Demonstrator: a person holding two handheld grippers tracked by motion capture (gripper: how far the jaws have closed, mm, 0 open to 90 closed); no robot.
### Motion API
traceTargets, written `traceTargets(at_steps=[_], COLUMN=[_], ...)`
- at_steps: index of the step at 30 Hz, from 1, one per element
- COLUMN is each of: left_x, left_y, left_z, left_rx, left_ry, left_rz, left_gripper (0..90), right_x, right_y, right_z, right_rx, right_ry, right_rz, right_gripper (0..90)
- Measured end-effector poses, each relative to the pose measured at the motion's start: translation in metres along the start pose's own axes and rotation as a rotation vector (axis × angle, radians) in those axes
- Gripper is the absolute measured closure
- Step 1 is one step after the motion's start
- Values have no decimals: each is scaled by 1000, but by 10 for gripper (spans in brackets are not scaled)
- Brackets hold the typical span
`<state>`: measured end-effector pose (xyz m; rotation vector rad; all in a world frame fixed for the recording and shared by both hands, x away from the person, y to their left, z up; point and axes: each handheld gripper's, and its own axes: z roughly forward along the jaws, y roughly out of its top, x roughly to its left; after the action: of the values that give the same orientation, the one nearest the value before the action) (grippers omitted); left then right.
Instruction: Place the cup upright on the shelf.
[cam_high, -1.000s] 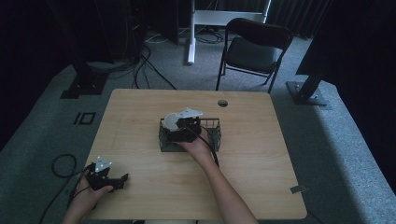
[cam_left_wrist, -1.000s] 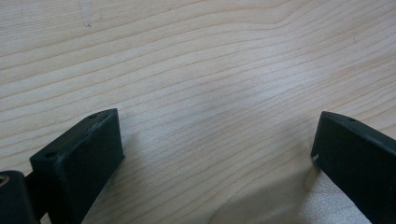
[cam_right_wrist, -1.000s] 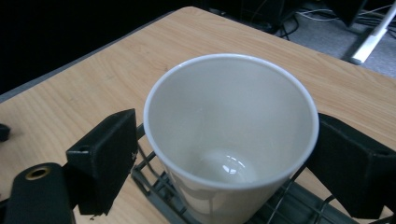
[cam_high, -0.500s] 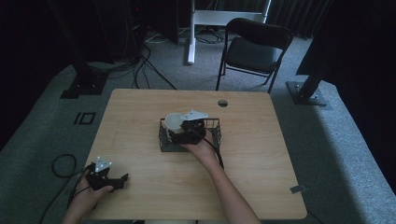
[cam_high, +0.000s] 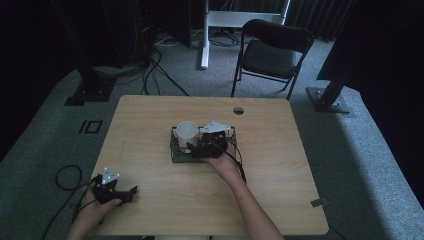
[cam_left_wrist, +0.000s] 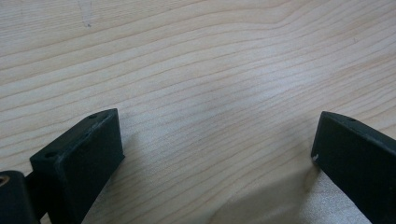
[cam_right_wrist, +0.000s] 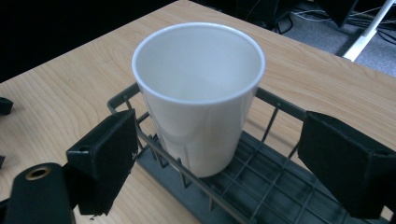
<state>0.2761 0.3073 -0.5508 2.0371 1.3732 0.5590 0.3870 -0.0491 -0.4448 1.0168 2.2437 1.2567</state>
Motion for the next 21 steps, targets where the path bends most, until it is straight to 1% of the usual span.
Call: traceTargets(at_steps=[7,12,17,21], left_x=[0,0,0,0], left_y=[0,0,0,0], left_z=[0,0,0,0], left_rx=[0,-1,-1,-1], left_ry=[0,0,0,1], left_rz=[-1,-2,-1,-1], left_gripper=[23,23,23,23], right_x=[-6,-11,-18,-23], right_y=[-6,-9,-15,-19], right_z=[-11,-20,-30,-35], right_rx=[0,-1,-5,-3], right_ry=[-6,-22,-32,-46], right_rz=[10,8,18,20], right_gripper=[121,121,122,122])
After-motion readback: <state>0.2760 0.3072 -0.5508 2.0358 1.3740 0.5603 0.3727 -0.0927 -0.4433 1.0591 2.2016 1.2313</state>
